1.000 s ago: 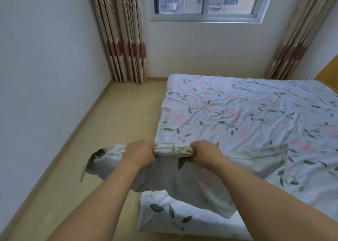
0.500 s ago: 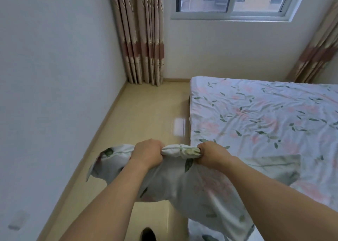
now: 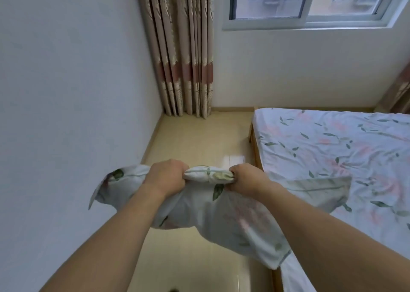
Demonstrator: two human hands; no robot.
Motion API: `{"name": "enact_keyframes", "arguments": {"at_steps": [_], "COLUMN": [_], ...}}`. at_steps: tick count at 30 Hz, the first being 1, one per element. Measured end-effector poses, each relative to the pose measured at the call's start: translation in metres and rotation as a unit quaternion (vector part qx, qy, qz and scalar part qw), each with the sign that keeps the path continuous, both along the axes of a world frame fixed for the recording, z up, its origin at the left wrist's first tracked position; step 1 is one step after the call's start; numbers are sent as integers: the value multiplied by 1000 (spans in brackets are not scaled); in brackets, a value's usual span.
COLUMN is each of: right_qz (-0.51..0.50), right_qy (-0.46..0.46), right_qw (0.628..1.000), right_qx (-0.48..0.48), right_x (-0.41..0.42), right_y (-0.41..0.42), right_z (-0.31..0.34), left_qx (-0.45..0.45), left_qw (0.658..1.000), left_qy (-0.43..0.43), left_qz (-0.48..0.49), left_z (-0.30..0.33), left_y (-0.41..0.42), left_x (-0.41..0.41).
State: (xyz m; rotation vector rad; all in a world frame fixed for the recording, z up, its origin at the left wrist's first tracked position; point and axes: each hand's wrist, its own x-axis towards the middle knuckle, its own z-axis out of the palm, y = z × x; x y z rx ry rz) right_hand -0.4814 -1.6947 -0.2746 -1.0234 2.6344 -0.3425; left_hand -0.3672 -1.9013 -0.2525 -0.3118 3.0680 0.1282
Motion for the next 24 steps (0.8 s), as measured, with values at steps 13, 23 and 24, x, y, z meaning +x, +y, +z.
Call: {"name": "enact_keyframes", "arguments": {"at_steps": [13,23,24], "right_qz": [-75,-145,-151], "right_qy": [9,-28,-32], "right_qw": [997,989,988], "right_qx": [15,-17,-23], "right_x": [-265,-525,-549], "right_y": [-211,-276,-280], "right_z": [7,-15,-15], "left_qx": [-11,-24,-29], "left_qw": [996,990,990], "left_qy": [0,-18,-17], "left_qz": [-86,-136,-137], "left_z": [-1,-17,-14], "left_y": [-230,-297,-302], "left_x": [-317,-598,-623]}}
